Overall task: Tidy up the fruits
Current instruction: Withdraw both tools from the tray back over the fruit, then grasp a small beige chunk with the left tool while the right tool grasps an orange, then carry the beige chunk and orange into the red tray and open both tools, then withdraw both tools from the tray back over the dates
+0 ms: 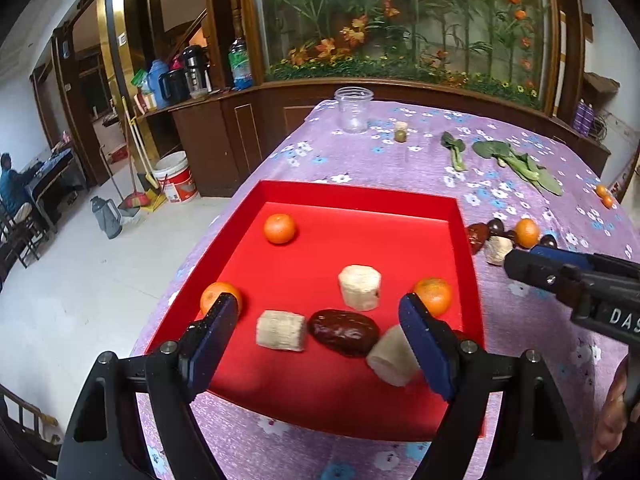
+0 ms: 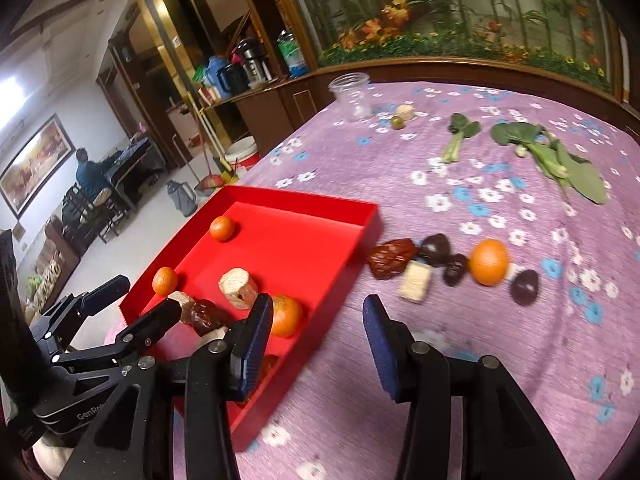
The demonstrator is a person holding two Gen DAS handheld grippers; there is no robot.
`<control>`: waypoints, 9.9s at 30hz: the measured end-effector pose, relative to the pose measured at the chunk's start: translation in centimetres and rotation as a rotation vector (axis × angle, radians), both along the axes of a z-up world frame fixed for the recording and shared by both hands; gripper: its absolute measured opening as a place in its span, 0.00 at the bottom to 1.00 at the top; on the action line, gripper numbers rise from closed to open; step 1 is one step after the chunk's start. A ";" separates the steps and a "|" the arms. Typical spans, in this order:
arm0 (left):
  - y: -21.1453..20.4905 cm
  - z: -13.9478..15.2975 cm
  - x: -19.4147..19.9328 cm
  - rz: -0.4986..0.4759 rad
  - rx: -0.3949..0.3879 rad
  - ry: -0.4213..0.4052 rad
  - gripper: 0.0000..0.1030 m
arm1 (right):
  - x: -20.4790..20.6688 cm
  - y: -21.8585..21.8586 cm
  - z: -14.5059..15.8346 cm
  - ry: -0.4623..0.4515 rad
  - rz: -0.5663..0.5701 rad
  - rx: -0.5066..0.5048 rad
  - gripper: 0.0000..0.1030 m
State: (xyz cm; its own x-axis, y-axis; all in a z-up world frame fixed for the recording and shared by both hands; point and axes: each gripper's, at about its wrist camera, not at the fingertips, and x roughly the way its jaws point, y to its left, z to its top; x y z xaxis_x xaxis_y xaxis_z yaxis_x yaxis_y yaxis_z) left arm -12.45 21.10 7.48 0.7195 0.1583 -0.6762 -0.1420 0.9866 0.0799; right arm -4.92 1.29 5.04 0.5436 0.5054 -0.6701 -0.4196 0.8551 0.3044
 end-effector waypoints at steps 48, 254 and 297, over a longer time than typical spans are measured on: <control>-10.7 -1.9 7.2 -0.356 -0.285 0.111 0.67 | 8.8 -8.6 -3.1 0.034 -0.079 -0.116 0.53; 0.6 4.8 -1.4 0.077 -0.164 -0.098 0.86 | -4.8 0.1 2.1 -0.069 -0.042 0.017 0.65; -7.7 0.5 4.5 -0.130 -0.168 0.073 0.86 | -1.1 -15.0 -1.7 0.057 -0.291 0.036 0.72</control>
State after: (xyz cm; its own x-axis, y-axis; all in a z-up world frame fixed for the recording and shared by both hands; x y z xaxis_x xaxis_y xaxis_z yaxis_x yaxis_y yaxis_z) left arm -7.95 13.37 7.93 0.6744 -0.0522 -0.7365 -0.0124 0.9966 -0.0820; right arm -5.98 -13.73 3.38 0.6310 0.3577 -0.6884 -0.1398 0.9253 0.3527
